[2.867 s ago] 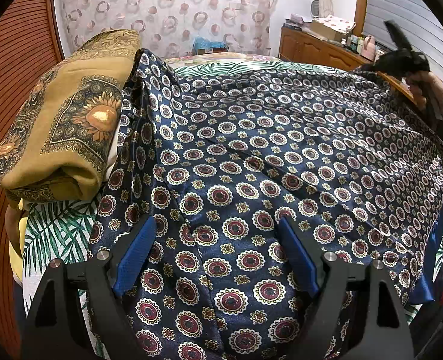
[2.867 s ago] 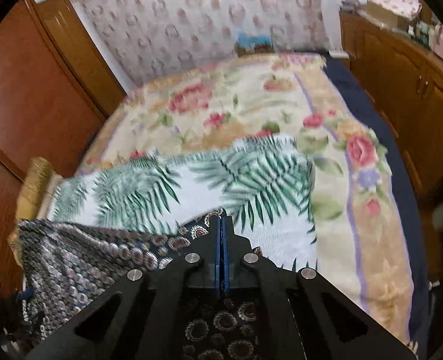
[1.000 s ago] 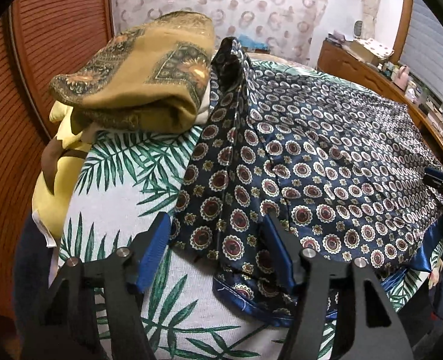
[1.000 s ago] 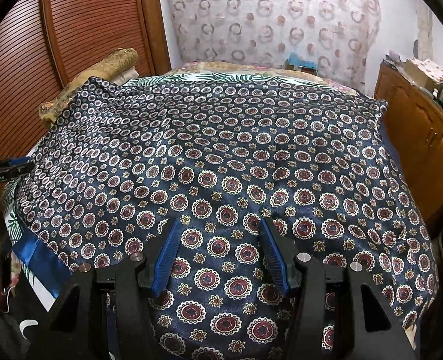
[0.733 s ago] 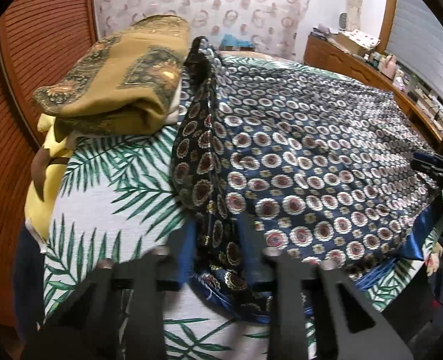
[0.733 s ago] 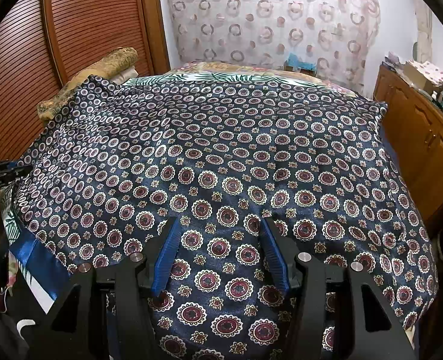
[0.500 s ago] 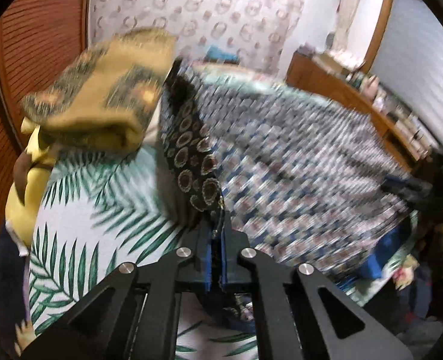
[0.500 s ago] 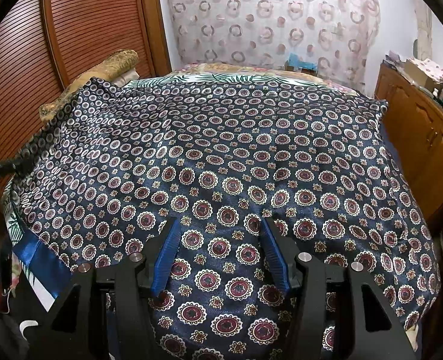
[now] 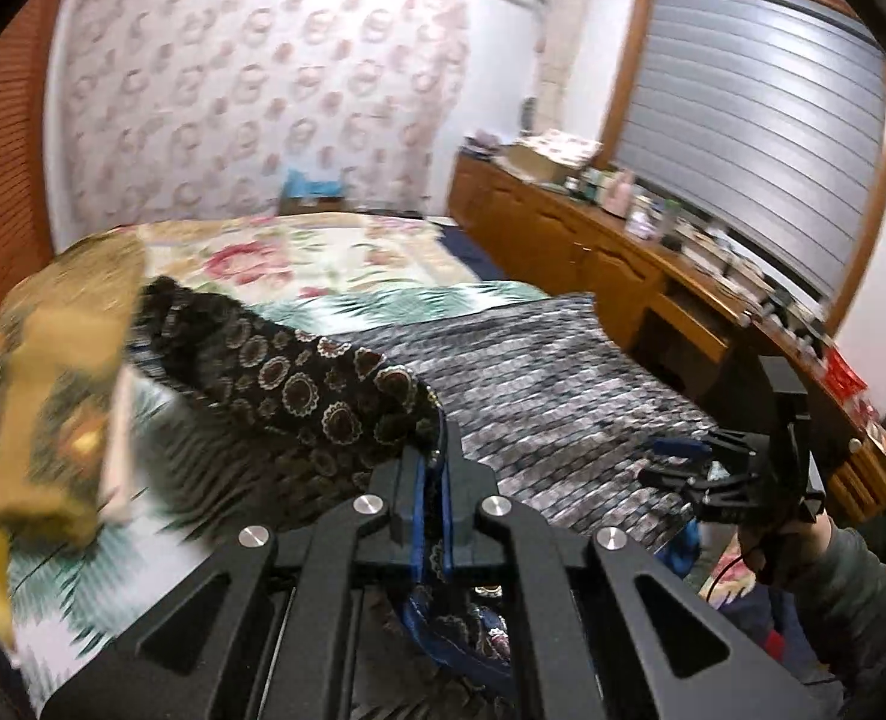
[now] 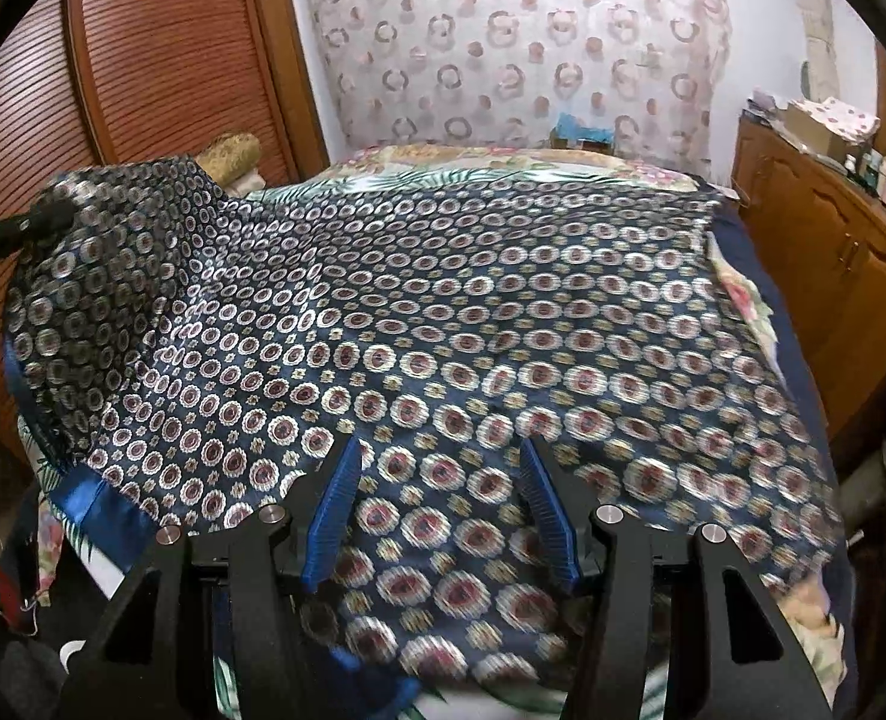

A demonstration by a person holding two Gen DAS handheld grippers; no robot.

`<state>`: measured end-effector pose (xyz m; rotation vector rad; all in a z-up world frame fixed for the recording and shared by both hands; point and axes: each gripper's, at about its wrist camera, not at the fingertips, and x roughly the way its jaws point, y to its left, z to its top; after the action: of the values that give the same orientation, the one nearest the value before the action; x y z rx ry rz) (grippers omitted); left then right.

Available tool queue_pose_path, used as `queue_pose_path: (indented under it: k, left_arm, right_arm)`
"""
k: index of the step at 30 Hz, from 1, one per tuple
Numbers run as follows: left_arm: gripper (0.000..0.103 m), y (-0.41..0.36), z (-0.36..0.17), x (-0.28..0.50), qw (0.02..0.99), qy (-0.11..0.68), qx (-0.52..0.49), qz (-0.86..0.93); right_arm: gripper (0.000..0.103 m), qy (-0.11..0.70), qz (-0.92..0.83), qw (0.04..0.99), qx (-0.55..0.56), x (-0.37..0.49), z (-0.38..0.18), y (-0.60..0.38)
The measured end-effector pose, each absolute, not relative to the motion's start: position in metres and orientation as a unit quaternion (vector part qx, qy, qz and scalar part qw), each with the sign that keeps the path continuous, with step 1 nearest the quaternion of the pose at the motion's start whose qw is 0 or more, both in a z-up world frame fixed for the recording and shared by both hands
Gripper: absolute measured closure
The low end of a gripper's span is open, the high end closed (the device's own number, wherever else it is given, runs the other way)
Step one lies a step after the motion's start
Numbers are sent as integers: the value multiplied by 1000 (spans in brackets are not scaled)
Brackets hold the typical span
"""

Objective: Fold small clothes
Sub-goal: 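Fold the held robe edge across the robe body with the left gripper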

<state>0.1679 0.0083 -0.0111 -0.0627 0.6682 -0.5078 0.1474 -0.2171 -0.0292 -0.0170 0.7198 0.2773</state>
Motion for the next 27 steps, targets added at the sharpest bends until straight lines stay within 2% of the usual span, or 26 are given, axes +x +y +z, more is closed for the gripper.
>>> queue_pose_path:
  k: [18,27]
  left_arm:
    - [99,-203,10,199,843,341,39,-414]
    - [99,-238,-8,188,852,349,90,-380]
  right_arm:
    - [46,313,68,947,20,66,-5,-292]
    - [46,316,49,947,30,57,-7,-296]
